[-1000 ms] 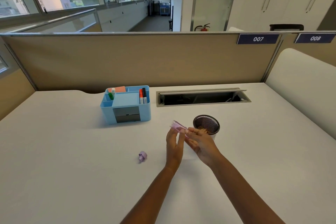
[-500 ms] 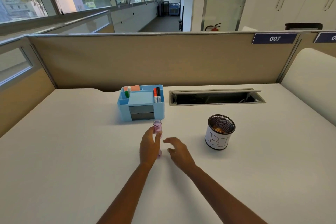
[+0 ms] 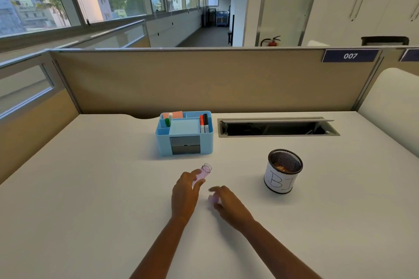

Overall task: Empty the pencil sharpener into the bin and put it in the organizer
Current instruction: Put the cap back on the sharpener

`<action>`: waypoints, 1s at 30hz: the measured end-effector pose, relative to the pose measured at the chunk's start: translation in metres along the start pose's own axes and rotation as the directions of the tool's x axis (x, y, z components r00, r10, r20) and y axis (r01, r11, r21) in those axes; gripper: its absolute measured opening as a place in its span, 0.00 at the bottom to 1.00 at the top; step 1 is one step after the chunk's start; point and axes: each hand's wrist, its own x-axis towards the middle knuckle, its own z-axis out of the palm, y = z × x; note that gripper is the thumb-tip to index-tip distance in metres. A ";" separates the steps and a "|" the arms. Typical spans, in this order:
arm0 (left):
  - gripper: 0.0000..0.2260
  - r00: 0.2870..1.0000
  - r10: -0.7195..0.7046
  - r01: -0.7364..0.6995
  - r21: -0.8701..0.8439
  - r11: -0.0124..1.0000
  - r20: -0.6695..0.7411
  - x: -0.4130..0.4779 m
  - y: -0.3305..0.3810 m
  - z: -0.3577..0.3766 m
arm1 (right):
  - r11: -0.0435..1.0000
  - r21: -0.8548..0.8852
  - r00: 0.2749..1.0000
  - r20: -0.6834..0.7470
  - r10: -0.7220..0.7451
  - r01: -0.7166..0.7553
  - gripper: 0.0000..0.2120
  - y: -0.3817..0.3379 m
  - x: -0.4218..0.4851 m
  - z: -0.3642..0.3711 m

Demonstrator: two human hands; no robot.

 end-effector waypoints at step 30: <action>0.15 0.988 0.041 -0.030 -0.077 0.997 0.149 -0.033 0.012 0.011 | 0.930 0.368 0.952 -0.290 0.099 0.015 0.11 -0.009 -0.018 -0.050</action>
